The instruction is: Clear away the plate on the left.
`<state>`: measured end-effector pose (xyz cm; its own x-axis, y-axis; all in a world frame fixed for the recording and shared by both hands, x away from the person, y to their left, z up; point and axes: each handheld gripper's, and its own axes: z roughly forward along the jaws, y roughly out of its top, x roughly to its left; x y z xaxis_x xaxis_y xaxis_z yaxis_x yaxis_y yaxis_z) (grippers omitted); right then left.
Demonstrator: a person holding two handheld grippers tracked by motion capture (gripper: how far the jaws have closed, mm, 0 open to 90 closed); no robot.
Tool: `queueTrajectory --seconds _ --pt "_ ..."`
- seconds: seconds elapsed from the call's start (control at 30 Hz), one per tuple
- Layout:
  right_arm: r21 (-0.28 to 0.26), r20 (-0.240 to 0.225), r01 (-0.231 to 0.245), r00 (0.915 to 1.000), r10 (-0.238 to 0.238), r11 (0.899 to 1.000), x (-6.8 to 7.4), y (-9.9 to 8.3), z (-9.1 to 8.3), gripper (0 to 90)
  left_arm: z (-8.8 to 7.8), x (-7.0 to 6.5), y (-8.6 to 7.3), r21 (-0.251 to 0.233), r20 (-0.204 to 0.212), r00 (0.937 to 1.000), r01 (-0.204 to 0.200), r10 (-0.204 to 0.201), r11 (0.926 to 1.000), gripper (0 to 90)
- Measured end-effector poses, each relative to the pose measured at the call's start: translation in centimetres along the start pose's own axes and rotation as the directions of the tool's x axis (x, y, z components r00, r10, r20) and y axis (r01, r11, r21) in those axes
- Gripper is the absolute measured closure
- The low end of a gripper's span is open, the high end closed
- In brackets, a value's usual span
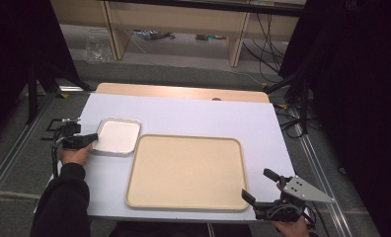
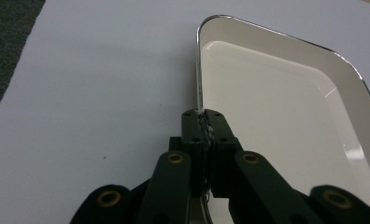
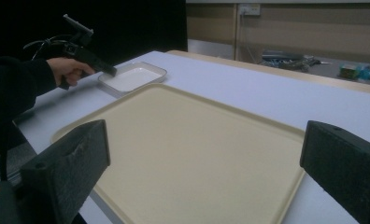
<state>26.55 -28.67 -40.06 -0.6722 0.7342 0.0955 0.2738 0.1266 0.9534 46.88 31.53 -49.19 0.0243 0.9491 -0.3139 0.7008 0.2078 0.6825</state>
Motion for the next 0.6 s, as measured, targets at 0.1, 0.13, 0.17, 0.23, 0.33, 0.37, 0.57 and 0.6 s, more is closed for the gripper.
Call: queueTrajectory --seconds 0.1,0.13,0.17,0.23,0.33,0.37,0.57,0.6 --pt "0.000 -0.001 -0.001 1.0000 0.001 1.000 0.0 0.0 0.0 2.3 -0.2 -0.2 0.1 -0.014 -0.011 0.9998 -0.018 0.018 0.9997 88.0" --pt "0.000 -0.001 -0.002 1.0000 0.002 1.000 0.0 0.0 0.0 2.3 -0.2 -0.3 0.1 -0.027 -0.012 0.9998 -0.014 0.014 0.9995 88.0" --pt "-0.001 -0.001 -0.002 1.0000 0.002 1.000 0.0 0.0 0.0 2.2 -0.4 -0.4 0.1 -0.037 -0.006 0.9999 -0.012 0.011 0.9992 88.0" --pt "0.000 -0.001 -0.003 1.0000 0.003 1.000 0.0 0.0 0.0 2.2 -0.4 -0.6 0.2 -0.067 -0.001 1.0000 0.008 -0.008 0.9977 88.1" --pt "-0.002 -0.003 -0.004 1.0000 0.004 1.000 0.0 0.0 0.0 2.2 -0.8 -0.8 0.4 -0.064 -0.013 0.9999 -0.010 0.009 0.9979 88.2" --pt "-0.002 -0.003 -0.004 1.0000 0.004 1.000 0.0 0.0 0.0 2.2 -0.9 -0.9 0.4 -0.068 -0.016 0.9999 -0.008 0.007 0.9976 88.2" --pt "0.000 0.000 -0.005 1.0000 0.005 1.000 0.0 0.0 -0.1 2.2 -1.1 -0.9 0.5 -0.079 -0.030 0.9996 -0.002 0.000 0.9969 88.2" --pt "-0.002 -0.001 -0.005 1.0000 0.005 1.000 0.0 0.0 0.0 2.2 -1.3 -0.9 0.5 -0.084 -0.030 0.9995 0.001 -0.004 0.9965 88.2"
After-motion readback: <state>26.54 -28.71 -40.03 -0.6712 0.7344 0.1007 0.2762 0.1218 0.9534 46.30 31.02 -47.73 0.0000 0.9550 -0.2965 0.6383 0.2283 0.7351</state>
